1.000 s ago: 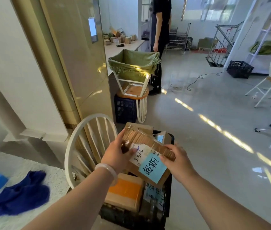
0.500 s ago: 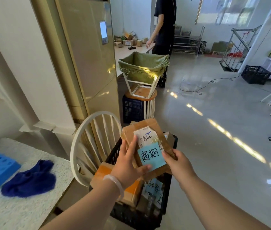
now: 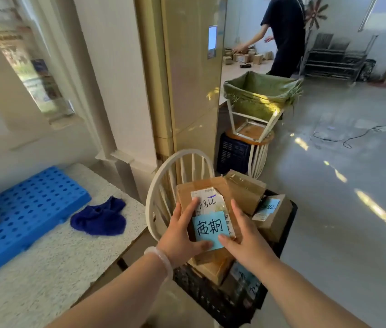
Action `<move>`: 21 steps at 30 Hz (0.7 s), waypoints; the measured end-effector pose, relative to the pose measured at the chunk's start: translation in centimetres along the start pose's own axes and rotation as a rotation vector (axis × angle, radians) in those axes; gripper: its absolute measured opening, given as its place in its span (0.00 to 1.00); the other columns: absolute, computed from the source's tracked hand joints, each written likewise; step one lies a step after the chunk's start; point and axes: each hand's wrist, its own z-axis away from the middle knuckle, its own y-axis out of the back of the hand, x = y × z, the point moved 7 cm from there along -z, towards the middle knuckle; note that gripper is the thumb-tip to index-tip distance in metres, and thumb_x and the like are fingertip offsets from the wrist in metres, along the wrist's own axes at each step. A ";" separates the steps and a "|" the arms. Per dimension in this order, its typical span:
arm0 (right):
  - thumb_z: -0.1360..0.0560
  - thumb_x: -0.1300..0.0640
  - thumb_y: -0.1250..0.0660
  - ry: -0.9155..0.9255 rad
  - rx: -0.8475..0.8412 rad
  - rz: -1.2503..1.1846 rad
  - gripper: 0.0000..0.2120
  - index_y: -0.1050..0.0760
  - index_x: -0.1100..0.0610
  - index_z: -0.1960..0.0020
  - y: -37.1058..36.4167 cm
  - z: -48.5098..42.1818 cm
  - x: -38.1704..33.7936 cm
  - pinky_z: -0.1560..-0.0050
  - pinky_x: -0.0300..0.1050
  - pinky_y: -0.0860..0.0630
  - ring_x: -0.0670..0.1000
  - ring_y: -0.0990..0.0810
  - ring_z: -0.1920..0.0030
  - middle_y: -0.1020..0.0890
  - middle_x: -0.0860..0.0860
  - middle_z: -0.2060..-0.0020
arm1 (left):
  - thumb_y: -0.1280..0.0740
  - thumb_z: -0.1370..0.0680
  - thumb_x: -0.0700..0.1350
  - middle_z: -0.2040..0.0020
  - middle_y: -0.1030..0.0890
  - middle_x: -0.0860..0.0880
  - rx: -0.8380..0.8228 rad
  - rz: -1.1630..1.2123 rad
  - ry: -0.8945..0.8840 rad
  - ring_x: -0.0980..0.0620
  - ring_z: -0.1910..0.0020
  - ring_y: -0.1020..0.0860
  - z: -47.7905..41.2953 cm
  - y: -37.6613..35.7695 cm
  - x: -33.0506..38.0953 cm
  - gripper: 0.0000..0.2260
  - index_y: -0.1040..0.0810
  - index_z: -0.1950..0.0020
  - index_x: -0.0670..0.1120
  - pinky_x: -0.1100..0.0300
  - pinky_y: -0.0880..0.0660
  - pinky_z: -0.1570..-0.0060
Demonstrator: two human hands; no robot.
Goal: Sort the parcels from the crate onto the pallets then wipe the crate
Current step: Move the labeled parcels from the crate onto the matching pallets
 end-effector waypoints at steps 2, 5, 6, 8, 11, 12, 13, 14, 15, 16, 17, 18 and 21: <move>0.24 0.47 0.31 0.028 -0.041 -0.004 0.43 0.59 0.33 0.24 -1.4 -0.5 -1.5 0.34 0.50 0.26 0.44 0.34 0.31 0.39 0.45 0.26 | 0.24 0.30 0.51 0.21 0.57 0.59 0.023 -0.019 0.030 0.49 0.21 0.53 0.8 1.4 -1.0 0.47 0.56 0.28 0.76 0.48 0.36 0.27; 0.23 0.48 0.32 0.064 -0.095 0.001 0.40 0.56 0.34 0.23 -3.7 -0.9 -4.0 0.34 0.51 0.26 0.46 0.33 0.30 0.37 0.45 0.28 | 0.25 0.30 0.55 0.21 0.53 0.59 0.081 -0.009 0.035 0.50 0.22 0.48 1.9 3.9 -2.6 0.45 0.53 0.26 0.73 0.47 0.37 0.27; 0.23 0.48 0.32 0.075 -0.101 0.015 0.40 0.56 0.34 0.23 -4.4 -1.0 -4.8 0.34 0.51 0.26 0.46 0.33 0.30 0.36 0.45 0.29 | 0.24 0.30 0.55 0.22 0.52 0.60 0.093 -0.001 0.024 0.51 0.23 0.45 2.4 4.8 -3.1 0.44 0.52 0.26 0.71 0.48 0.35 0.28; 0.24 0.47 0.31 0.098 -0.110 0.055 0.41 0.56 0.33 0.23 -6.0 -1.3 -6.4 0.35 0.51 0.25 0.47 0.32 0.31 0.37 0.45 0.29 | 0.24 0.30 0.56 0.22 0.53 0.62 0.116 -0.002 0.013 0.53 0.24 0.44 3.7 6.5 -4.3 0.44 0.50 0.24 0.67 0.53 0.35 0.27; 0.25 0.42 0.32 0.149 -0.175 0.186 0.41 0.58 0.28 0.26 -9.9 -1.7 -9.3 0.41 0.46 0.23 0.46 0.31 0.36 0.39 0.46 0.29 | 0.24 0.31 0.57 0.22 0.52 0.59 0.172 0.024 -0.007 0.56 0.26 0.44 6.2 9.7 -6.8 0.44 0.49 0.24 0.65 0.64 0.39 0.29; 0.25 0.41 0.32 0.175 -0.201 0.236 0.41 0.58 0.28 0.25 -11.7 -1.7 -10.5 0.45 0.40 0.24 0.45 0.31 0.37 0.39 0.47 0.29 | 0.24 0.31 0.56 0.22 0.51 0.58 0.192 0.040 -0.006 0.57 0.25 0.44 7.3 11.0 -7.9 0.44 0.48 0.24 0.64 0.67 0.40 0.31; 0.25 0.41 0.33 0.193 -0.224 0.267 0.41 0.59 0.29 0.25 -13.6 -1.6 -11.9 0.49 0.36 0.25 0.45 0.32 0.38 0.39 0.47 0.29 | 0.23 0.31 0.56 0.22 0.51 0.58 0.215 0.055 0.007 0.56 0.25 0.45 8.4 12.5 -9.2 0.44 0.48 0.24 0.63 0.67 0.41 0.31; 0.25 0.42 0.32 0.212 -0.248 0.265 0.41 0.59 0.28 0.26 -15.8 -1.5 -13.4 0.49 0.36 0.25 0.45 0.32 0.38 0.41 0.47 0.28 | 0.23 0.32 0.56 0.22 0.52 0.58 0.239 0.063 0.027 0.56 0.24 0.46 9.8 14.2 -10.7 0.45 0.48 0.24 0.64 0.66 0.41 0.30; 0.25 0.42 0.32 0.241 -0.268 0.245 0.42 0.60 0.25 0.27 -18.2 -1.4 -14.9 0.45 0.40 0.23 0.47 0.33 0.35 0.43 0.46 0.27 | 0.22 0.32 0.56 0.22 0.53 0.59 0.264 0.073 0.048 0.56 0.24 0.47 11.2 16.0 -12.2 0.45 0.48 0.24 0.64 0.64 0.42 0.28; 0.26 0.42 0.31 0.273 -0.288 0.229 0.43 0.61 0.23 0.29 -20.6 -1.3 -16.4 0.40 0.46 0.23 0.48 0.34 0.33 0.47 0.44 0.26 | 0.22 0.32 0.56 0.22 0.54 0.59 0.285 0.081 0.073 0.56 0.24 0.48 12.8 17.8 -13.8 0.46 0.48 0.24 0.64 0.64 0.43 0.28; 0.26 0.42 0.31 0.306 -0.314 0.224 0.44 0.62 0.22 0.30 -23.3 -1.1 -18.1 0.38 0.48 0.24 0.49 0.35 0.31 0.51 0.42 0.25 | 0.22 0.32 0.55 0.22 0.54 0.59 0.311 0.083 0.098 0.57 0.25 0.47 14.5 19.8 -15.3 0.46 0.48 0.24 0.64 0.66 0.43 0.29; 0.26 0.42 0.31 0.333 -0.350 0.228 0.43 0.62 0.21 0.31 -26.1 -0.7 -19.8 0.37 0.48 0.25 0.48 0.36 0.30 0.53 0.40 0.25 | 0.22 0.32 0.55 0.22 0.54 0.59 0.341 0.081 0.123 0.58 0.26 0.47 16.3 21.9 -17.1 0.45 0.48 0.24 0.63 0.68 0.42 0.31; 0.25 0.42 0.32 0.408 -0.459 0.240 0.36 0.55 0.18 0.35 -34.3 0.9 -25.5 0.31 0.48 0.30 0.47 0.42 0.25 0.58 0.39 0.24 | 0.22 0.33 0.56 0.23 0.52 0.59 0.434 0.105 0.199 0.57 0.25 0.45 22.2 27.7 -22.3 0.45 0.47 0.25 0.64 0.63 0.39 0.28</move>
